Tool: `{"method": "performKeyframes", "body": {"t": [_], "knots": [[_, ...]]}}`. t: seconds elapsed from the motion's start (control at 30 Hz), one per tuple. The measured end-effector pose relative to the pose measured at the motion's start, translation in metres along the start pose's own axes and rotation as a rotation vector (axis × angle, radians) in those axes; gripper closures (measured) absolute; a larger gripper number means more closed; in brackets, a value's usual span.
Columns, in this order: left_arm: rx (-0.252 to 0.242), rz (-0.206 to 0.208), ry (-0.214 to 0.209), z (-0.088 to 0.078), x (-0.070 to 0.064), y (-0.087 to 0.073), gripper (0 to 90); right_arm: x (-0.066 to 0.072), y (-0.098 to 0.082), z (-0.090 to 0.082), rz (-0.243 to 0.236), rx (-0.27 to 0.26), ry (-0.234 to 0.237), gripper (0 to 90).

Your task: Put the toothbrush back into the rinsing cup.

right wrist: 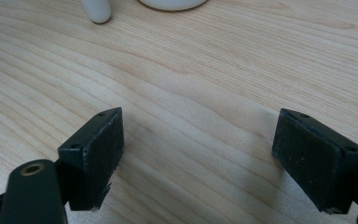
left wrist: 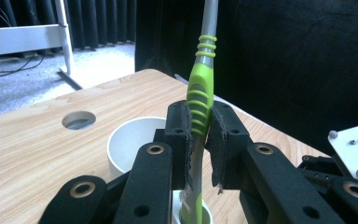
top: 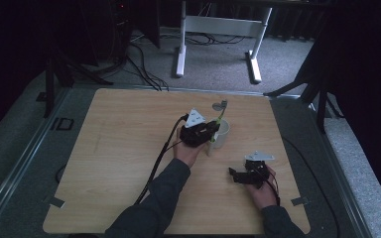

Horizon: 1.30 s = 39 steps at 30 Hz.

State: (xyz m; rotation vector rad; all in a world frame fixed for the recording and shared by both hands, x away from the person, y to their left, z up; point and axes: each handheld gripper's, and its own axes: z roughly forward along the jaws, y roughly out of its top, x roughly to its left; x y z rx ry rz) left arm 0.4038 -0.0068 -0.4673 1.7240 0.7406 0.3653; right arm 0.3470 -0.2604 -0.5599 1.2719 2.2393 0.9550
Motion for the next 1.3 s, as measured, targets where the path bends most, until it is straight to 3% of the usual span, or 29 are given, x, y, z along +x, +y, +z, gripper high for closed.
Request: {"method": "performKeyframes", "body": {"t": [0.17, 0.37, 0.5, 0.8, 1.0, 1.17, 1.3], "knots": [[0.022, 0.02, 0.016, 0.001, -0.002, -0.002, 77.8, 0.0, 0.0, 0.0, 0.0, 0.0, 0.0, 16.3], [0.04, 0.06, 0.079, -0.001, -0.007, -0.009, 45.4, 0.0, 0.0, 0.0, 0.001, 0.001, 0.0, 16.3], [0.032, 0.039, 0.076, -0.006, -0.005, -0.012, 37.6, 0.0, 0.0, 0.0, 0.001, 0.0, 0.0, 16.3], [0.033, 0.025, 0.066, -0.017, 0.0, -0.012, 36.3, 0.0, 0.0, 0.0, 0.001, 0.001, 0.0, 16.3], [0.051, 0.029, 0.065, -0.034, 0.004, -0.013, 36.1, 0.0, 0.0, 0.0, 0.001, 0.001, 0.0, 16.3], [0.082, 0.045, 0.083, -0.048, 0.006, -0.022, 36.1, 0.0, 0.0, 0.0, 0.0, 0.001, 0.0, 16.3], [0.112, 0.026, 0.091, -0.06, 0.013, -0.034, 36.1, 0.0, 0.0, 0.0, 0.001, 0.001, 0.0, 16.3]]}}
